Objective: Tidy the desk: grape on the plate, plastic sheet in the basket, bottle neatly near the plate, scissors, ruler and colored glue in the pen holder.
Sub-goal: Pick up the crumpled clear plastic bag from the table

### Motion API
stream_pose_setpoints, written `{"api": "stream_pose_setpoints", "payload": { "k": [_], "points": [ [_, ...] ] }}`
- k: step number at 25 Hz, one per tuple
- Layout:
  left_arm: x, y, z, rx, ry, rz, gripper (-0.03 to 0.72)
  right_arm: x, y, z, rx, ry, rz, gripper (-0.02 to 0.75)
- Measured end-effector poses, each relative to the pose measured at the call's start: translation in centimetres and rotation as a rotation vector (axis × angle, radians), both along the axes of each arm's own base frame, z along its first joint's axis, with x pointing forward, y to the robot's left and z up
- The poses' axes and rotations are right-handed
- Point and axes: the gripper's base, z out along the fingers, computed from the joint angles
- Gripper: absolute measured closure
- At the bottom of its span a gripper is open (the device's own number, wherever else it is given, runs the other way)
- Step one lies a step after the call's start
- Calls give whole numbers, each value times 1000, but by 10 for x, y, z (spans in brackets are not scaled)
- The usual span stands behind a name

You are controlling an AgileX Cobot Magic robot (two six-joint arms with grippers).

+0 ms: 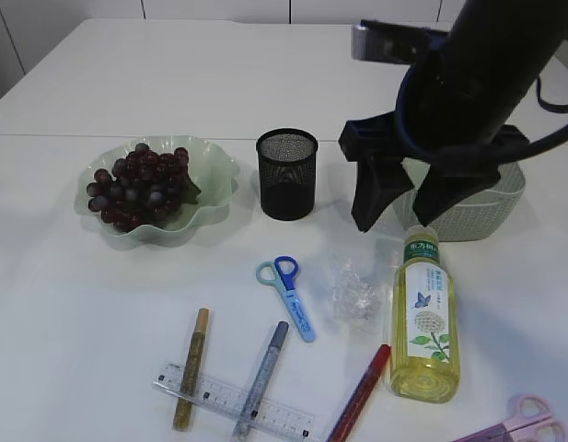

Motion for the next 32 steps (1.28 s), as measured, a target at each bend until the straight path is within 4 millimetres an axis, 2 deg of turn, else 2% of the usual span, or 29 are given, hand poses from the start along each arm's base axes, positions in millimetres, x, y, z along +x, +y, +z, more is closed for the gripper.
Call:
{"api": "stream_pose_setpoints", "payload": {
  "k": [3,5,17,22,32],
  "points": [
    [-8,2,5,-5,-20,0,249,10,3,-16,-30,34,0,155],
    [-11,3,7,-8,-29,0,249,17,6,-20,-33,34,-3,147],
    [-13,3,6,-8,-29,-1,249,32,14,-32,-68,-72,3,183],
    [-13,3,6,-8,-29,-1,249,34,30,-56,-160,-52,8,184],
    [-13,3,6,-9,-29,-1,249,44,35,-93,-219,10,2,184]
  ]
}}
